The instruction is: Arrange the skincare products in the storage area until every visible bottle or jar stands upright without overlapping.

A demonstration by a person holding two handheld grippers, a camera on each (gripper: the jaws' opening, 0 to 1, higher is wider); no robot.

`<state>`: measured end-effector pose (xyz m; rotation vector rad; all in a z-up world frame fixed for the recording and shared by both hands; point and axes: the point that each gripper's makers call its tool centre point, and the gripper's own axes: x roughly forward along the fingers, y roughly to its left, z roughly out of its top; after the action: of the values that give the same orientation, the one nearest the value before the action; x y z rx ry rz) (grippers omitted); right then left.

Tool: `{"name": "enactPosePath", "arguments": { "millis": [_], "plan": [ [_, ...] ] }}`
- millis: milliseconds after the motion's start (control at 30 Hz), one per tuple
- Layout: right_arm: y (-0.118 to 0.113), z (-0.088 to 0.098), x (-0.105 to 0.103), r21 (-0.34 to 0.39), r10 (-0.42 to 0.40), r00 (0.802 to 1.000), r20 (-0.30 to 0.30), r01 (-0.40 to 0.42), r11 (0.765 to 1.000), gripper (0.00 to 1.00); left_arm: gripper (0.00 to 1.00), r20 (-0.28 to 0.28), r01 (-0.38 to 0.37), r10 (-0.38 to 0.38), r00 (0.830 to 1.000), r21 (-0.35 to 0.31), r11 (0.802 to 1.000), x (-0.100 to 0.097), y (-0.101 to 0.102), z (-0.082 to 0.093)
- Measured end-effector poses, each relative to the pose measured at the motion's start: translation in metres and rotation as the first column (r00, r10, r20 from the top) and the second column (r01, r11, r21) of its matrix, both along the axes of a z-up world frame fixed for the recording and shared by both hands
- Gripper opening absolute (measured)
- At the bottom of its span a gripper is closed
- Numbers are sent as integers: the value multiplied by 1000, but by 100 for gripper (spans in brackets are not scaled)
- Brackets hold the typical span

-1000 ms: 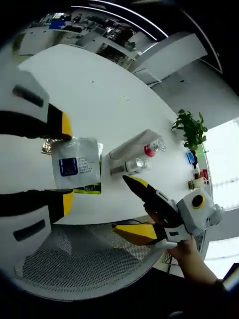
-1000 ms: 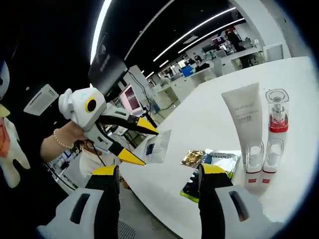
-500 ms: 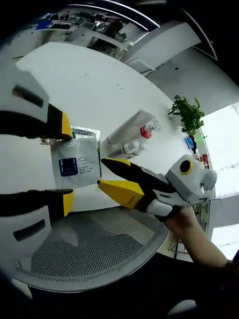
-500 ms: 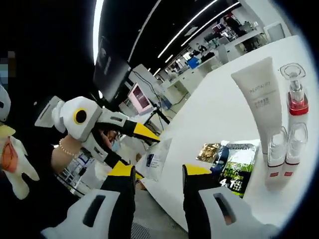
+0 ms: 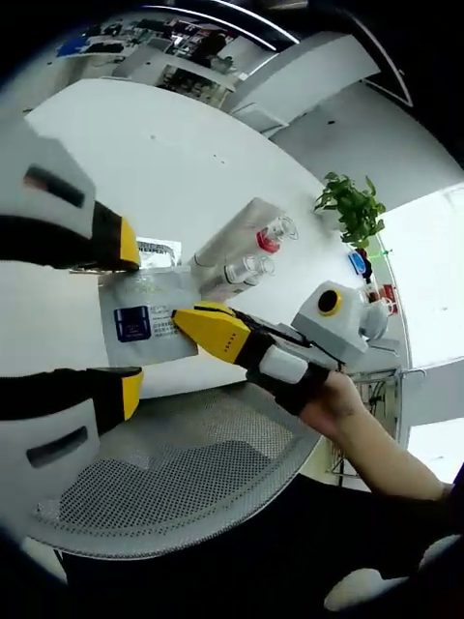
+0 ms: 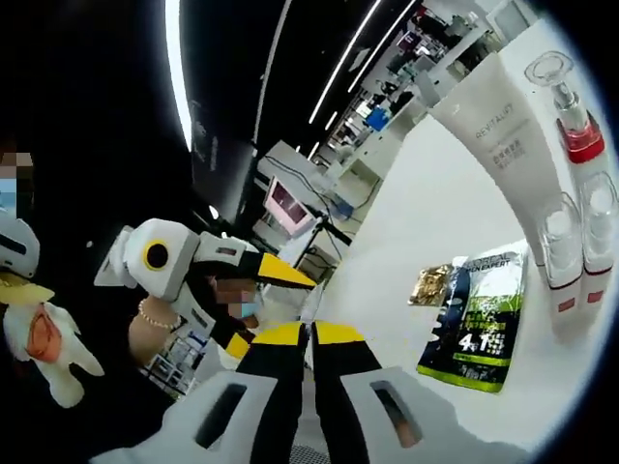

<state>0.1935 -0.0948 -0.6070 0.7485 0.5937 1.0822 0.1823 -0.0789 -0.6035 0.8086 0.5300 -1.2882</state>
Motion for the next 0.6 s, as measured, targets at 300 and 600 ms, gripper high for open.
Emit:
{"name": "enactPosePath", "arguments": {
  "millis": [300, 600],
  "plan": [
    [-11, 8, 8, 74, -88, 996, -30, 90, 993, 1, 57, -63, -127, 124, 990, -58, 990, 11, 3, -5],
    [-18, 17, 14, 166, -166, 982, -94, 180, 970, 1, 53, -408, -455, 313, 858, -321, 831, 7, 8, -3]
  ]
}}
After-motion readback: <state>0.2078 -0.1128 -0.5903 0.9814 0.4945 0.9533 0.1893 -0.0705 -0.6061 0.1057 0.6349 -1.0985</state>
